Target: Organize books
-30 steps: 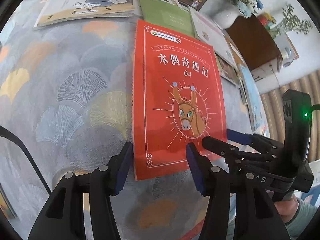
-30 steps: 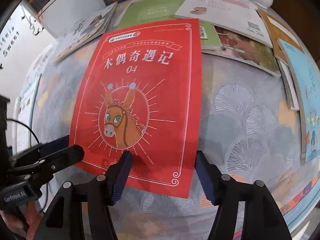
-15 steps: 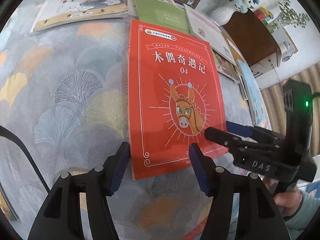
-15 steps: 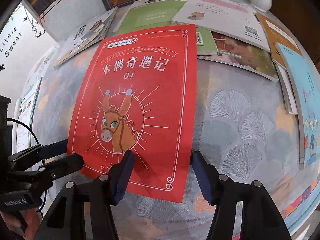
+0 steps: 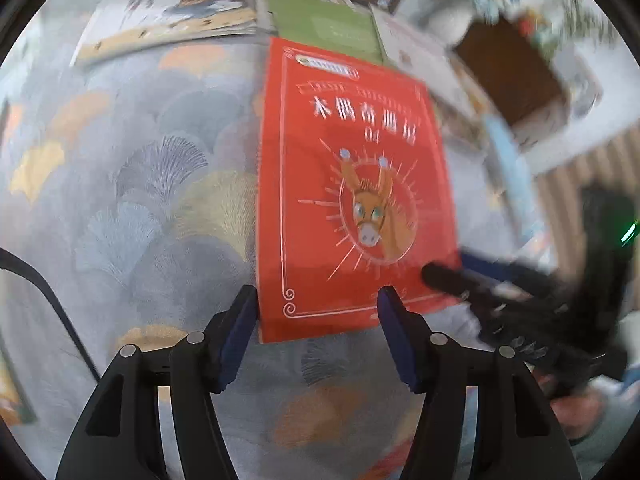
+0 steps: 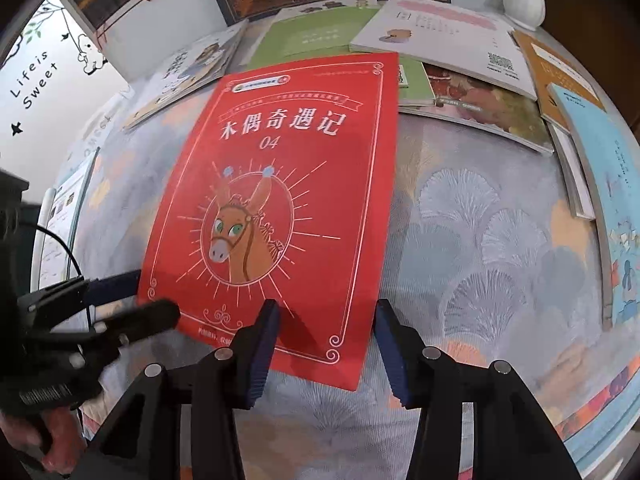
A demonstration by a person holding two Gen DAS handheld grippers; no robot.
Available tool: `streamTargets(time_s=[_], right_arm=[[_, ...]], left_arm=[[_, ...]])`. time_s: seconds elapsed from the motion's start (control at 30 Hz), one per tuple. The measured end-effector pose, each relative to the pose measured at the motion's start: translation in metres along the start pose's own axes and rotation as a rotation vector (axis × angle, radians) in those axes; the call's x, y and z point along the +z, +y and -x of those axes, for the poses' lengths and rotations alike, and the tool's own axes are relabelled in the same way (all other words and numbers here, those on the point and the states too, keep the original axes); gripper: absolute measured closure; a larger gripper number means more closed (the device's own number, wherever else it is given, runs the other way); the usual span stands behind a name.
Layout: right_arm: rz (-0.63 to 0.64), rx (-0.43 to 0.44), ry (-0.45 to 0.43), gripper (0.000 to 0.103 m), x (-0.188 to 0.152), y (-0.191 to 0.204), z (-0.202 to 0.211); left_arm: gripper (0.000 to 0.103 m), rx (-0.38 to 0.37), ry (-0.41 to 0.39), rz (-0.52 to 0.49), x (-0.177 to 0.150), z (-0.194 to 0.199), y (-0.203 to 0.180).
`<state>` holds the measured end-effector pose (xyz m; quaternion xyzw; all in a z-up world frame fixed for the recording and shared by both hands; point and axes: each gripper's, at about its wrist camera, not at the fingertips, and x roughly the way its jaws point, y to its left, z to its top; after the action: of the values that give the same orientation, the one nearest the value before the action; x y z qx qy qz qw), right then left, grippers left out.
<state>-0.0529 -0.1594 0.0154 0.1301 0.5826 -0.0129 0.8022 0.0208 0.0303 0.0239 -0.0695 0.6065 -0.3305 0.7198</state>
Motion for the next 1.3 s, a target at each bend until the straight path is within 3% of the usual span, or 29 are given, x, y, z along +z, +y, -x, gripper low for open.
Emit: streamTargets(time_s=[0.13, 0.17, 0.23, 0.3, 0.37, 0.4, 0.5, 0.6, 0.7, 0.8, 0.97, 1.07, 1.17, 1.3], right_arm=[[-0.057, 0.059, -0.016, 0.055, -0.003, -0.014, 0.002], [-0.072, 0.080, -0.015, 0.053, -0.003, -0.017, 0.002], [-0.091, 0.120, -0.008, 0.047, -0.002, -0.020, 0.002], [-0.101, 0.146, -0.007, 0.042, -0.001, -0.021, 0.002], [-0.094, 0.149, -0.009, 0.040, -0.002, -0.018, 0.001], [-0.084, 0.142, -0.009, 0.040, -0.002, -0.016, 0.002], [-0.054, 0.137, -0.004, 0.040, -0.003, -0.013, 0.002], [-0.090, 0.199, 0.031, 0.040, 0.000, -0.024, 0.003], [-0.252, 0.373, 0.083, 0.040, -0.002, -0.054, 0.002], [-0.444, 0.584, 0.113, 0.038, -0.013, -0.084, -0.008], [-0.635, 0.778, 0.105, 0.034, -0.022, -0.099, -0.027], [-0.709, 0.855, 0.104, 0.039, -0.019, -0.094, -0.039], [-0.709, 0.840, 0.071, 0.059, -0.010, -0.086, -0.035], [-0.505, 0.600, -0.006, 0.068, 0.004, -0.070, -0.001]], left_arm=[[0.045, -0.389, -0.091, 0.205, -0.001, 0.023, 0.035], [0.045, -0.423, -0.095, 0.222, -0.001, 0.024, 0.037], [0.045, -0.413, -0.084, 0.215, 0.001, 0.018, 0.033], [0.057, -0.342, -0.057, 0.181, 0.000, 0.004, 0.024], [0.087, -0.287, -0.051, 0.164, 0.000, -0.004, 0.020], [0.093, -0.277, -0.051, 0.161, 0.000, -0.007, 0.017], [0.094, -0.279, -0.050, 0.176, 0.003, -0.010, 0.014], [0.094, -0.394, -0.050, 0.233, 0.009, -0.007, 0.019], [0.094, -0.514, -0.042, 0.313, 0.016, -0.006, 0.026], [0.094, -0.588, -0.034, 0.382, 0.021, -0.007, 0.029], [0.094, -0.680, -0.039, 0.544, 0.020, -0.015, 0.037], [0.094, -0.697, -0.025, 0.571, 0.015, -0.015, 0.041], [0.094, -0.623, -0.021, 0.547, 0.016, -0.013, 0.042], [0.094, -0.487, -0.007, 0.455, 0.015, -0.013, 0.037]])
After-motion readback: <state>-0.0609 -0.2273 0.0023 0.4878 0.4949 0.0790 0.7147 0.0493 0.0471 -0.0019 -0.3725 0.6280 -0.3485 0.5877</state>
